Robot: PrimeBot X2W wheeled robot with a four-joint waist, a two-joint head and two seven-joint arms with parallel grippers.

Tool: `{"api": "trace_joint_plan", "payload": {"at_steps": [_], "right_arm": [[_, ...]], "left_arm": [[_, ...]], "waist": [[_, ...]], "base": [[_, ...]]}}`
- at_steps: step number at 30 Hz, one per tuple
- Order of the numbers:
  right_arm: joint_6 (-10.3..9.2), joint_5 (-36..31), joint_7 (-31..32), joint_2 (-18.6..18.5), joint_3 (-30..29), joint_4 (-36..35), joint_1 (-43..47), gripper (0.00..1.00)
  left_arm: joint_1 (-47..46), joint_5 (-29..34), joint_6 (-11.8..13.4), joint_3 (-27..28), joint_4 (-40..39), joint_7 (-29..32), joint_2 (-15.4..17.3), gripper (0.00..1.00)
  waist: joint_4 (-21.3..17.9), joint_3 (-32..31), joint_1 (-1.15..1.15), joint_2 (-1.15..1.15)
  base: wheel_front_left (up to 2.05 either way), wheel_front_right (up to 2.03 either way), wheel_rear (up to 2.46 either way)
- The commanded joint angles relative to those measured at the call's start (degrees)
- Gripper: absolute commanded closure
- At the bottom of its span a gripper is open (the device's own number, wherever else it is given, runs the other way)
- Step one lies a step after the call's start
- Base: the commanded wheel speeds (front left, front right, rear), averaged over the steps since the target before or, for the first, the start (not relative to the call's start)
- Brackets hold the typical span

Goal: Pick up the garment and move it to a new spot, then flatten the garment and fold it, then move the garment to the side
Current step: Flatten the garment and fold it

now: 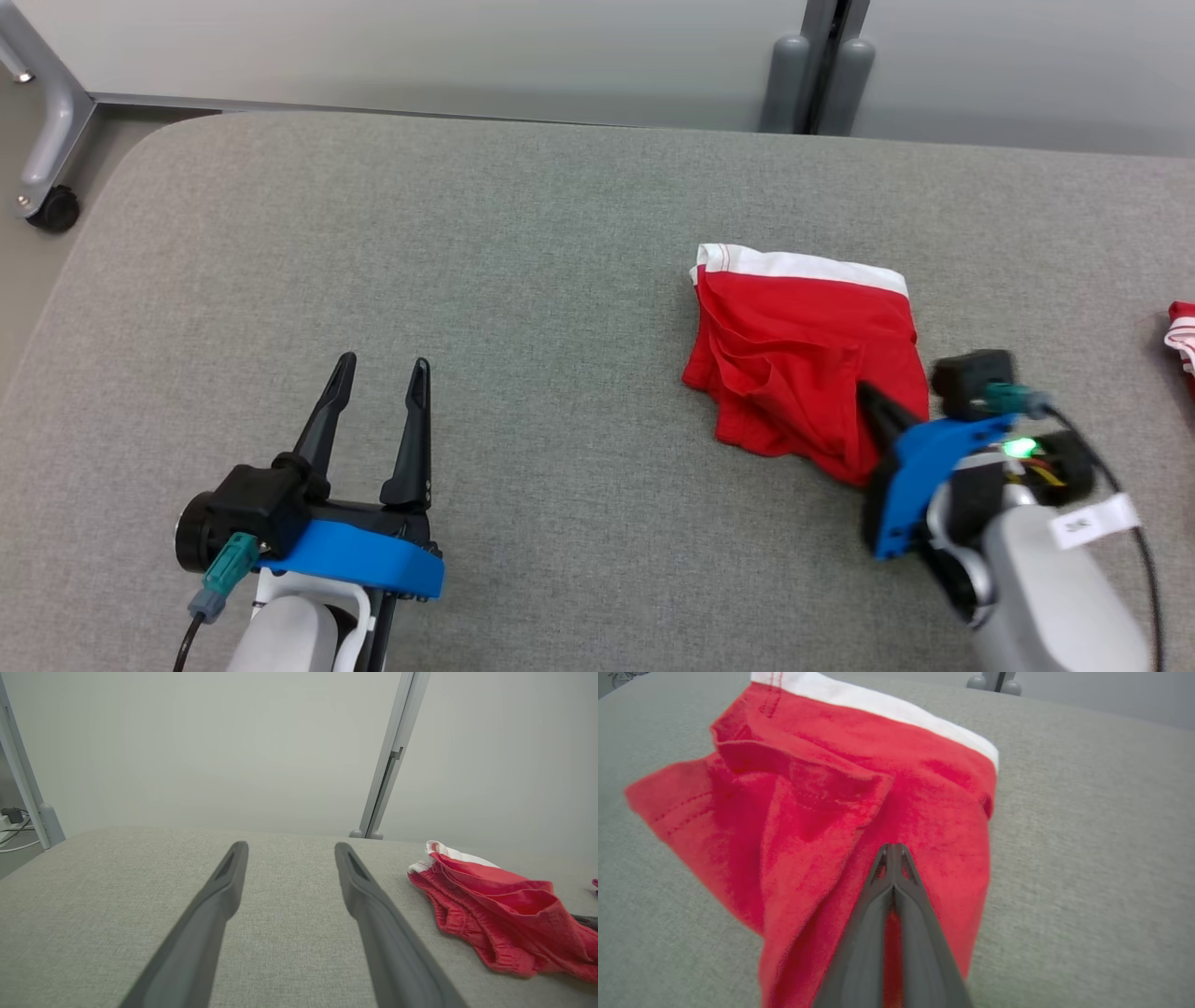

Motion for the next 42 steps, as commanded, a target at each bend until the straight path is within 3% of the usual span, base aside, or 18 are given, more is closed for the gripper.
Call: {"api": "trace_joint_plan", "payload": {"at_steps": [1,11,15,18,19,21,26,32,42], "right_arm": [[0.01,0.49,-0.54,0.68,1.25,0.42,-0.88,1.0],[0.01,10.14,0.72,2.05,26.01,0.24,-0.03,1.0],[0.01,13.96,0.12,1.05,30.26,-1.74,0.45,1.0],[0.01,15.89,-3.01,0.39,27.49,-3.98,1.53,1.0],[0.01,16.0,-4.72,0.24,25.3,-5.08,2.11,0.91],[0.01,15.25,-8.26,0.0,19.74,-6.88,3.91,0.0],[0.01,11.39,-15.17,1.39,5.61,-12.27,10.16,0.0],[0.01,5.2,-15.82,2.71,-5.94,-16.21,16.71,0.0],[0.01,1.51,-15.47,2.75,-9.21,-16.02,20.38,0.0]], "left_arm": [[-0.59,-0.05,-0.42,0.28,0.03,-0.27,0.25,0.0],[0.73,-0.25,-0.42,1.01,0.73,-0.27,0.04,0.0],[1.33,-0.24,-0.28,1.35,0.78,-0.27,-0.1,0.0],[2.24,-0.15,-0.28,1.83,0.86,-0.27,-0.08,0.0],[2.51,-0.18,-0.28,2.08,0.93,-0.27,-0.03,0.0],[3.17,-0.21,-0.28,2.7,0.92,-0.27,0.01,0.0],[5.48,0.0,-0.09,4.47,0.97,-0.27,0.09,0.0],[7.66,0.18,0.07,6.27,1.23,-0.27,0.24,0.0],[9.11,0.47,0.25,8.16,2.0,-0.27,0.22,0.0]], "waist": [[0.21,0.12,0.0,0.0],[-0.27,-1.93,0.0,0.0],[-1.05,-2.98,0.0,0.0],[-1.61,-4.27,0.0,0.0],[-1.83,-4.78,0.0,0.0],[-2.32,-5.76,0.0,0.0],[-4.06,-8.13,0.0,0.0],[-6.44,-10.19,0.0,0.0],[-9.19,-11.56,0.0,0.0]], "base": [[0.0,0.0,0.0],[0.0,0.0,0.0],[0.0,0.0,0.0],[0.0,0.0,0.0],[0.0,0.0,0.0],[0.0,0.0,0.0],[0.0,0.0,0.0],[0.0,0.0,0.0],[0.0,0.0,0.0]]}}
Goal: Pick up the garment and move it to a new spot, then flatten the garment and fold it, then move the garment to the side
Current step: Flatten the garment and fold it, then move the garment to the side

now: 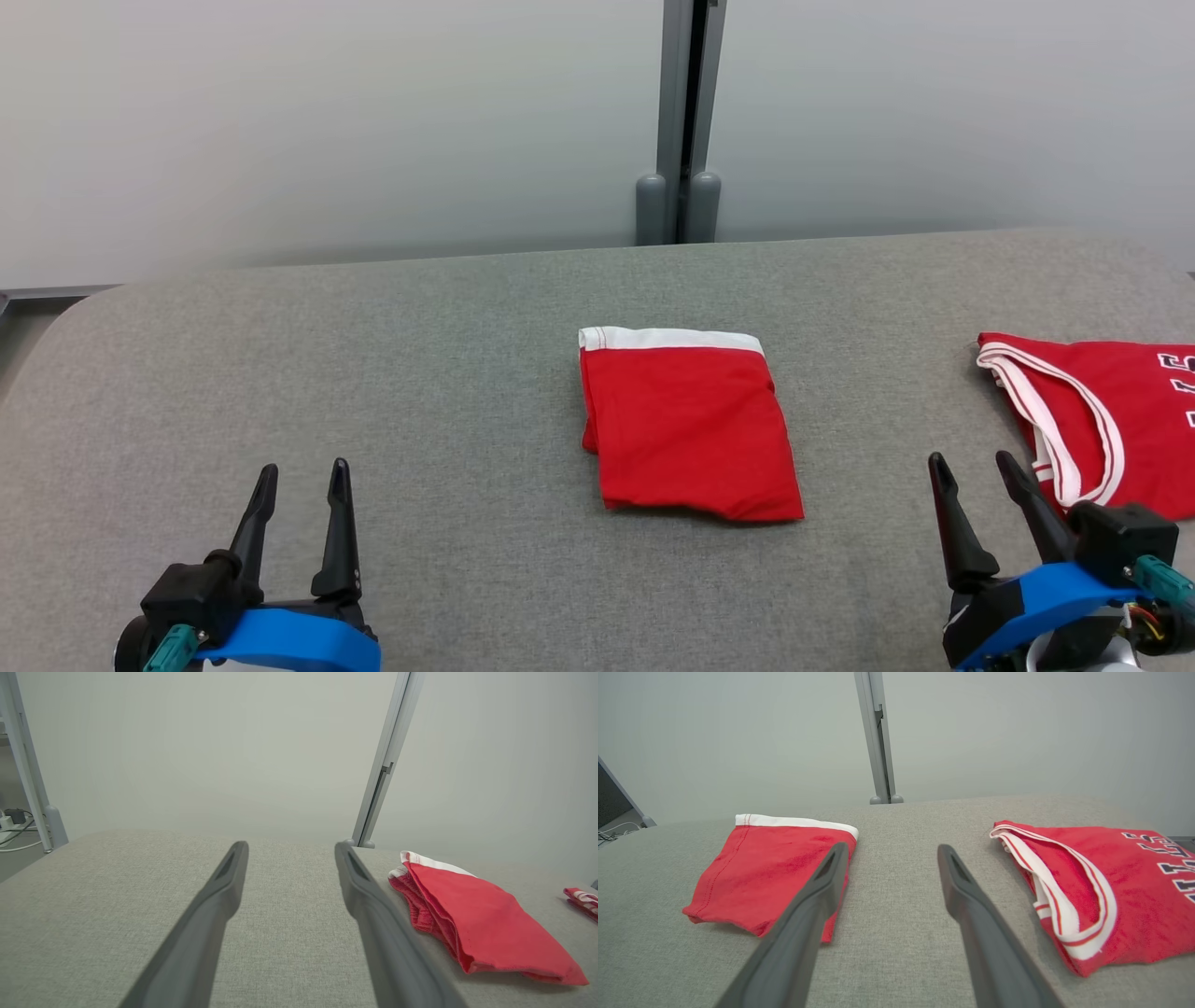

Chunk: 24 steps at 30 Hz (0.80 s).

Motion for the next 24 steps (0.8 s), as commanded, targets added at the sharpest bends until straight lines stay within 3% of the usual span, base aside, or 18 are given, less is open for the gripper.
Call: {"api": "trace_joint_plan", "payload": {"at_steps": [1,18,24], "right_arm": [[0.01,-0.19,0.32,0.17,-0.18,0.23,0.87,0.0],[0.01,0.93,1.94,0.95,0.66,0.41,-0.46,0.0],[0.01,4.71,6.94,1.03,2.03,-0.08,-8.55,0.0]], "left_arm": [[0.19,0.38,0.09,0.06,0.22,-0.27,-0.03,0.0],[-0.25,0.32,-0.19,-0.27,0.88,-0.27,-0.57,0.0],[-1.79,0.36,-0.27,-0.2,-0.34,-0.26,-0.5,0.0]], "waist": [[-0.24,-0.11,0.01,0.0],[0.18,0.23,0.01,0.0],[0.88,3.7,0.01,0.0]], "base": [[0.0,0.0,0.0],[0.0,0.0,0.0],[0.0,0.0,0.0]]}}
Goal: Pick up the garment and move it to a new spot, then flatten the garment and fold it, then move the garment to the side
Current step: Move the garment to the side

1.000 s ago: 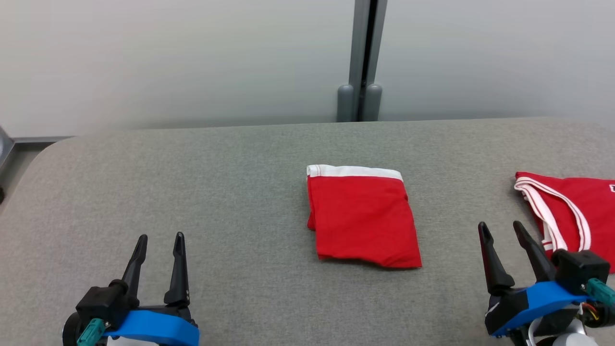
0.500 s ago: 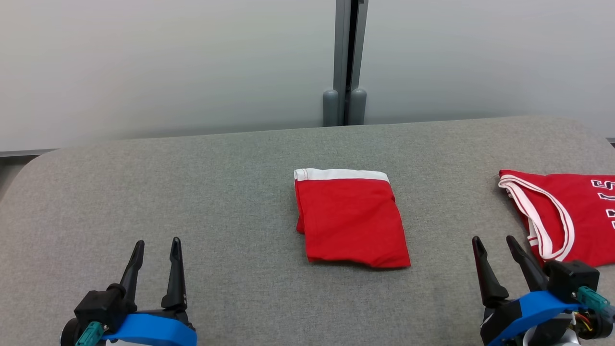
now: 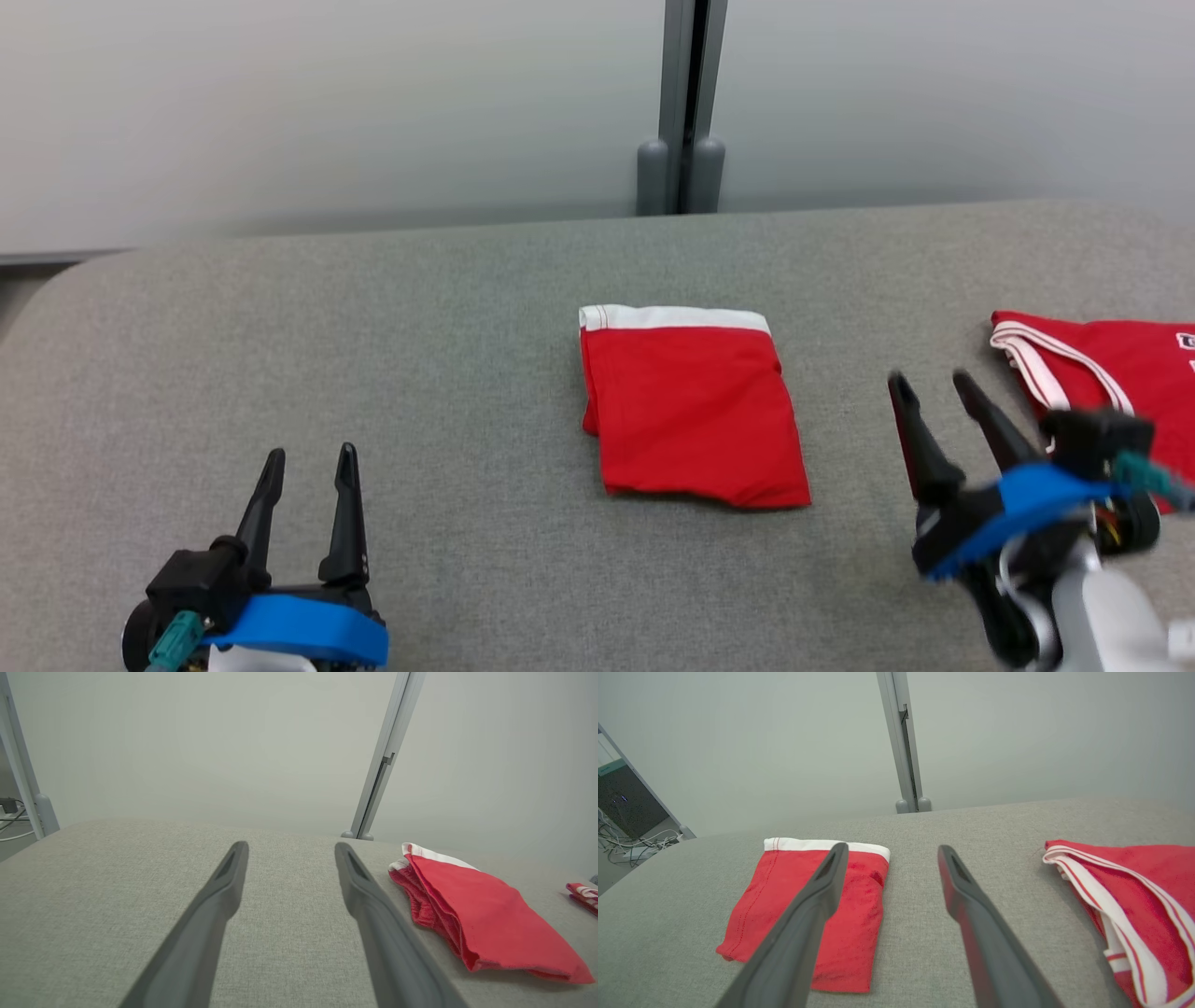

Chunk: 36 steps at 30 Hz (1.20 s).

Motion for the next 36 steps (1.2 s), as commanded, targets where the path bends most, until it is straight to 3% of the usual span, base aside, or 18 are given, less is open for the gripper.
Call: {"api": "trace_joint_plan", "payload": {"at_steps": [1,4,5,10,16,20,22,25,30,36], "right_arm": [[0.01,1.46,2.57,0.37,0.24,0.79,-3.44,0.0],[0.01,2.34,7.47,0.53,0.98,3.24,-7.67,0.0],[0.01,2.35,12.15,0.45,1.25,6.55,-12.2,0.0],[0.01,0.7,18.3,0.67,-0.46,15.13,-18.32,0.0],[0.01,-3.07,20.75,0.93,-4.06,26.65,-22.48,0.0],[0.02,-1.41,22.93,1.2,-1.95,31.78,-23.39,0.0],[0.03,-1.48,22.9,1.29,-0.07,32.58,-23.76,1.0],[0.02,-1.45,22.23,0.7,3.1,31.56,-25.47,1.0],[0.01,-0.17,23.91,-5.1,13.26,26.01,-28.98,1.0],[-0.01,7.07,28.06,-17.51,25.9,15.0,-33.49,1.0]], "left_arm": [[-1.27,0.29,-0.26,0.06,-0.5,-0.27,0.27,0.0],[-2.1,0.33,-0.29,-0.13,-0.96,-0.27,0.29,0.0],[-3.24,0.41,-0.33,-0.32,-1.25,-0.27,0.12,0.0],[-5.47,0.36,-0.41,-1.27,-1.36,-0.27,-0.39,0.0],[-7.45,0.29,-0.46,-2.56,-1.11,-0.26,-1.07,0.0],[-7.5,0.25,-0.49,-3.26,-0.96,-0.27,-1.37,0.0],[-7.11,0.09,-0.5,-3.07,-0.85,-0.26,-1.44,0.0],[-6.92,0.07,-0.52,-2.73,-0.92,-0.26,-1.44,0.0],[-6.31,0.4,-0.53,-2.07,-1.76,-0.26,-1.07,0.0],[-6.28,0.54,-0.53,-2.01,-2.68,-0.27,-0.98,0.0]], "waist": [[0.88,1.83,0.0,0.0],[1.53,3.65,0.0,0.0],[2.51,5.44,0.0,0.0],[5.09,8.19,0.0,0.0],[8.35,10.17,0.0,0.0],[8.87,10.46,0.0,0.0],[8.36,10.43,0.0,0.0],[7.01,10.17,0.0,0.0],[2.73,9.43,0.0,0.0],[-3.83,9.35,0.0,0.0]], "base": [[0.0,0.0,0.0],[0.0,0.0,0.0],[0.0,0.0,0.0],[0.0,0.0,0.0],[0.0,0.0,0.0],[0.0,0.0,0.0],[0.0,0.0,0.0],[0.0,0.0,0.0],[0.0,0.0,0.0],[0.0,0.0,0.0]]}}
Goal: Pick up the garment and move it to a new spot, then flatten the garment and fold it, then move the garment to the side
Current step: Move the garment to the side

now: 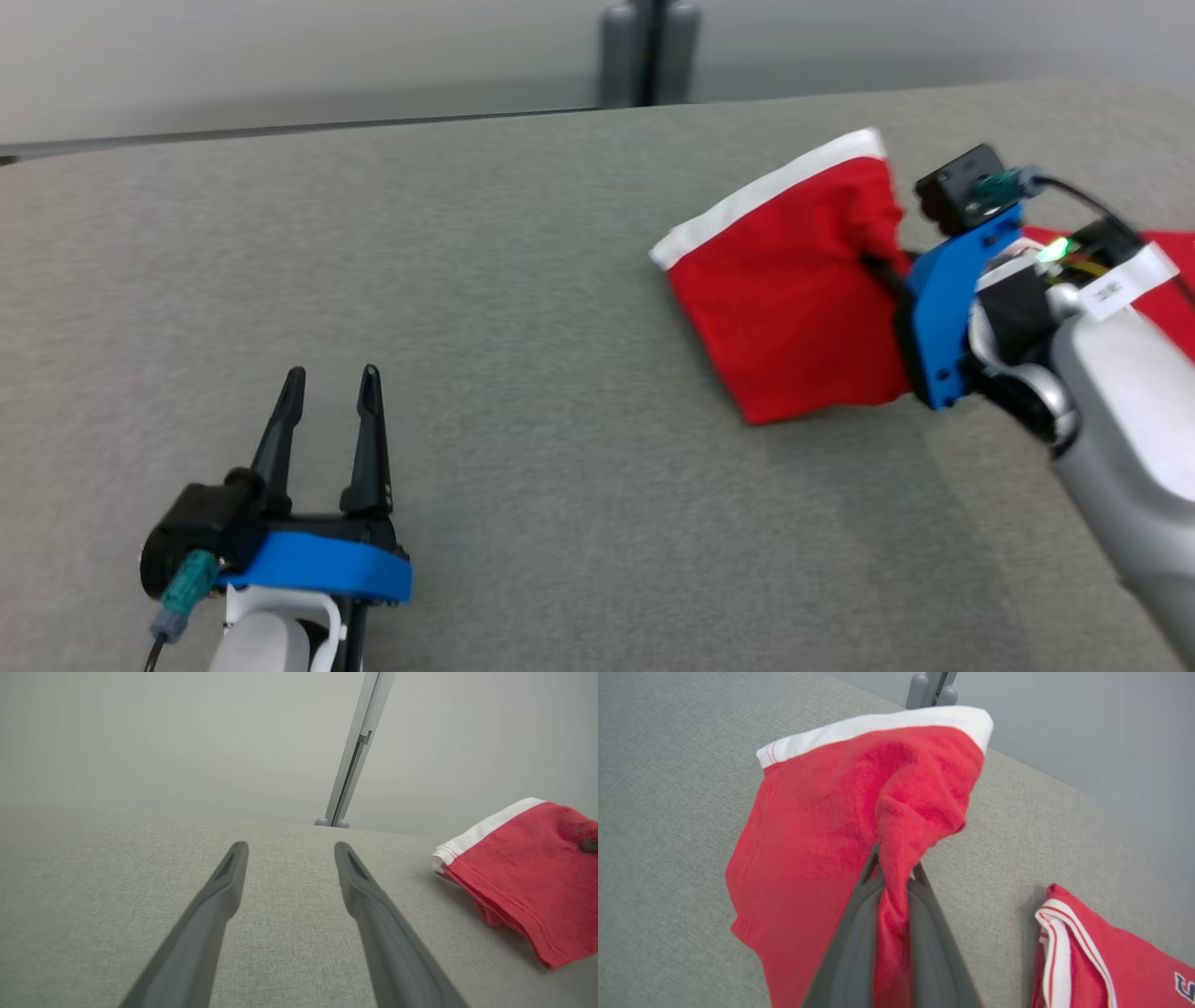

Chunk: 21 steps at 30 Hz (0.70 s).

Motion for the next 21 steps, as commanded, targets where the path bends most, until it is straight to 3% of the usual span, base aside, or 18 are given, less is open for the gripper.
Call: {"api": "trace_joint_plan", "payload": {"at_steps": [1,5,11,17,21], "right_arm": [[-0.01,0.95,0.49,-2.1,1.39,-1.06,-0.89,1.0],[-0.01,4.15,0.96,-9.94,5.12,-3.36,-3.23,1.0],[-0.01,4.42,-3.59,-20.53,8.87,-1.76,-6.47,1.0],[-0.02,4.49,-8.54,-26.83,7.38,3.45,-8.11,1.0],[-0.01,3.98,-12.81,-27.65,4.87,7.32,-7.13,1.0]], "left_arm": [[-0.4,0.24,-0.41,-0.15,-0.23,-0.25,-0.05,0.0],[-1.55,0.27,-0.42,-1.74,-0.3,-0.26,0.28,0.0],[-4.15,0.47,-0.28,-4.03,-0.59,-0.25,2.07,0.0],[-6.84,0.88,-0.27,-5.15,-1.69,0.07,4.88,0.0],[-8.55,1.12,-0.27,-5.48,-2.99,0.93,6.5,0.0]], "waist": [[-2.13,-1.11,0.0,0.0],[-5.34,0.49,0.0,0.0],[-7.58,4.96,0.0,0.0],[-8.18,10.65,0.0,0.0],[-7.71,14.04,0.0,0.0]], "base": [[0.0,0.0,0.0],[0.0,0.0,0.0],[0.0,0.0,0.0],[0.0,0.0,0.0],[0.0,0.0,0.0]]}}
